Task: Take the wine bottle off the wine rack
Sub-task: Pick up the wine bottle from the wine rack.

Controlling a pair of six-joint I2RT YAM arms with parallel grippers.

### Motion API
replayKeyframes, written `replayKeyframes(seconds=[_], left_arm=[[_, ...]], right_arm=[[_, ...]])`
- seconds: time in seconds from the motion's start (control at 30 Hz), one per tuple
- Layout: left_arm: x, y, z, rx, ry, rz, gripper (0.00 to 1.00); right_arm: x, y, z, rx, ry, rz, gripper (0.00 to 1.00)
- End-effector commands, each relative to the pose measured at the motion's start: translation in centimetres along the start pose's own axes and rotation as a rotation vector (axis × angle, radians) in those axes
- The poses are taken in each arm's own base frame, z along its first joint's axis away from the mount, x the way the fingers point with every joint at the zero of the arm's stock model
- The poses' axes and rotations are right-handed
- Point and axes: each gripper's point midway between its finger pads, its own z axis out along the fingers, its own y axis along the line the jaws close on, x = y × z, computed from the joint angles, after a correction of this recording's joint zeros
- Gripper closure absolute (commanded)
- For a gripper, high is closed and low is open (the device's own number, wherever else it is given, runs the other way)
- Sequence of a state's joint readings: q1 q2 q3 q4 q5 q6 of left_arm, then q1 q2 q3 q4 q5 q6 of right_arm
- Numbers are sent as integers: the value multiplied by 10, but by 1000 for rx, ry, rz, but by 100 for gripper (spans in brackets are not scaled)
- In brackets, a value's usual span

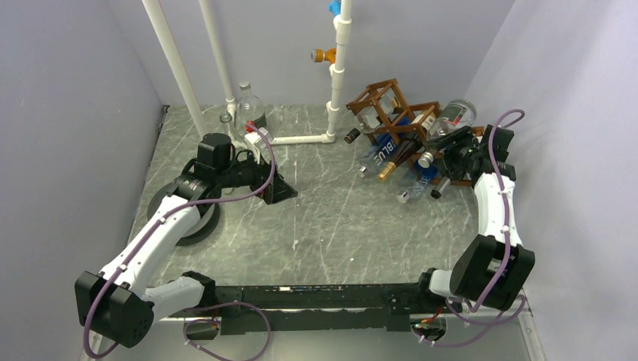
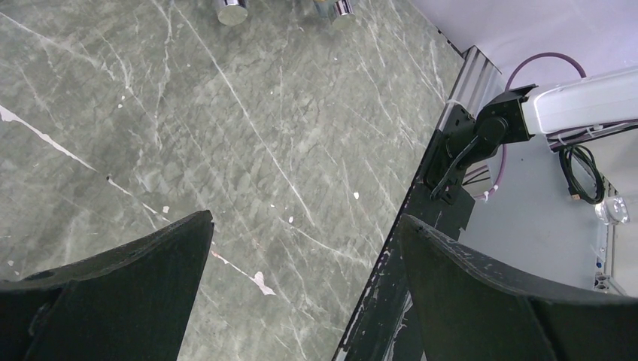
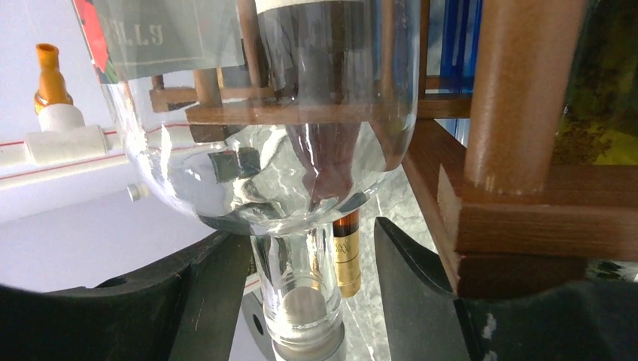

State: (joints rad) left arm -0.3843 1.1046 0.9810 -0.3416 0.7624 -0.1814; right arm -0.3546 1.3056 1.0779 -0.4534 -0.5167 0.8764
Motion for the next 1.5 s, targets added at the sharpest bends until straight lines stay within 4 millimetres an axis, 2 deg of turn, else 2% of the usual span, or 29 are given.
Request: replayKeyframes(seconds=[0.0,0.17,0.23,0.37,0.63,0.77,1.47], left_arm=[[-5,-2,1,25,-18,11,0],[-4,0,1,19,-17,10,0],[-4,0,1,17,-17,10,0],[-4,0,1,20,-15,7,1],[-4,-1,0,20,-18,9,1],[-3,-1,0,16,-18,8,0],[-3,0,1,16,-16,4,0]], right_arm=[[-15,21,12,-96,-41,-50,39],[-15,25,13,-105,-40,-64,42],[-13,30,12,-128,-34,-92,49],[-10,31,10,-130,-36,-126,53],[-4,28,11,-134,-27,-123,53],[-3,25,15,-124,-22,-124,51],[12,17,34,-91,19,-134,53]])
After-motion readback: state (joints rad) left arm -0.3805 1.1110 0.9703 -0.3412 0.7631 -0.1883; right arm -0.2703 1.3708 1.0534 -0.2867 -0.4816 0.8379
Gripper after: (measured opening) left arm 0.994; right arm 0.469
